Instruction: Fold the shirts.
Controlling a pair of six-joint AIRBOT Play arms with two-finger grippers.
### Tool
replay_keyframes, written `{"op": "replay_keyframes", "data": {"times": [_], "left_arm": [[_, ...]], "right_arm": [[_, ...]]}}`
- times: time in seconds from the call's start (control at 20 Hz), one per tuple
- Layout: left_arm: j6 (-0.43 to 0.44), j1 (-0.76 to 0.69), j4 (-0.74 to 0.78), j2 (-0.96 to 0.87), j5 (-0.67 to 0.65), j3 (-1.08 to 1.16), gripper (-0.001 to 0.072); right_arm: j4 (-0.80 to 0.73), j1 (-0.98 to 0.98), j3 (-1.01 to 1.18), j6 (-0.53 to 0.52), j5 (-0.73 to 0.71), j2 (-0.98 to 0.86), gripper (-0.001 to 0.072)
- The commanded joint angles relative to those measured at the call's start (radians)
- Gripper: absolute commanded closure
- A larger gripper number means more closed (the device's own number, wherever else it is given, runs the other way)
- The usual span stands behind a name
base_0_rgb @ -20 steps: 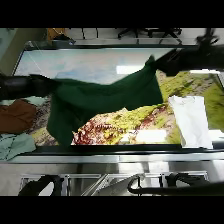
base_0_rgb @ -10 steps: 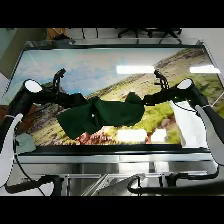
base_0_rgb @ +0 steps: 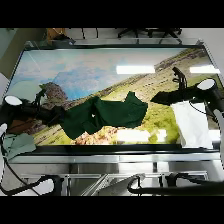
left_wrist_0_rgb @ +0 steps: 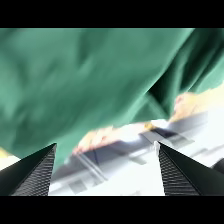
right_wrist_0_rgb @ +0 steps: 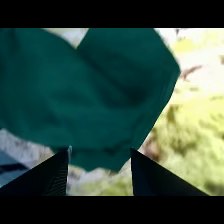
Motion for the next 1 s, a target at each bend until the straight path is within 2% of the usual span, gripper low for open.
{"op": "replay_keyframes", "data": {"times": [0.0,0.05,0.1,0.25,0.5,0.7,0.75,0.8,0.85,0.9,0.95], "left_arm": [[-0.001,0.08,0.0,0.097,0.01,-0.225,0.0013],[-0.001,0.081,0.0,0.118,0.035,-0.272,0.0013],[-0.001,0.079,-0.005,0.138,0.067,-0.317,0.0014],[-0.002,0.048,-0.006,0.171,0.172,-0.409,0.0013],[-0.004,-0.072,-0.068,0.153,0.403,-0.425,0.0013],[-0.004,-0.113,-0.066,0.109,0.43,-0.335,0.0015],[-0.004,-0.121,-0.066,0.095,0.429,-0.321,0.0067],[-0.003,-0.133,-0.064,0.082,0.425,-0.312,0.0224],[0.001,-0.141,-0.065,0.069,0.42,-0.309,0.0342],[0.001,-0.148,-0.063,0.062,0.416,-0.309,0.0412],[0.006,-0.148,-0.064,0.057,0.408,-0.309,0.0546]], "right_arm": [[-0.008,0.055,-0.2,0.055,0.024,0.101,0.0227],[-0.007,0.091,-0.277,0.055,-0.017,0.119,0.0136],[-0.004,0.124,-0.337,0.055,-0.064,0.125,0.0111],[0.069,0.207,-0.452,0.053,-0.209,0.1,0.0111],[0.192,0.303,-0.458,0.006,-0.428,-0.004,0.0113],[0.481,0.321,-0.457,-0.219,-0.516,-0.082,0.0115],[0.556,0.322,-0.457,-0.278,-0.515,-0.099,0.0117],[0.613,0.322,-0.457,-0.314,-0.504,-0.115,0.0147],[0.644,0.322,-0.457,-0.343,-0.476,-0.127,0.0313],[0.655,0.322,-0.457,-0.368,-0.443,-0.132,0.0454],[0.655,0.321,-0.457,-0.383,-0.41,-0.13,0.0555]]}}
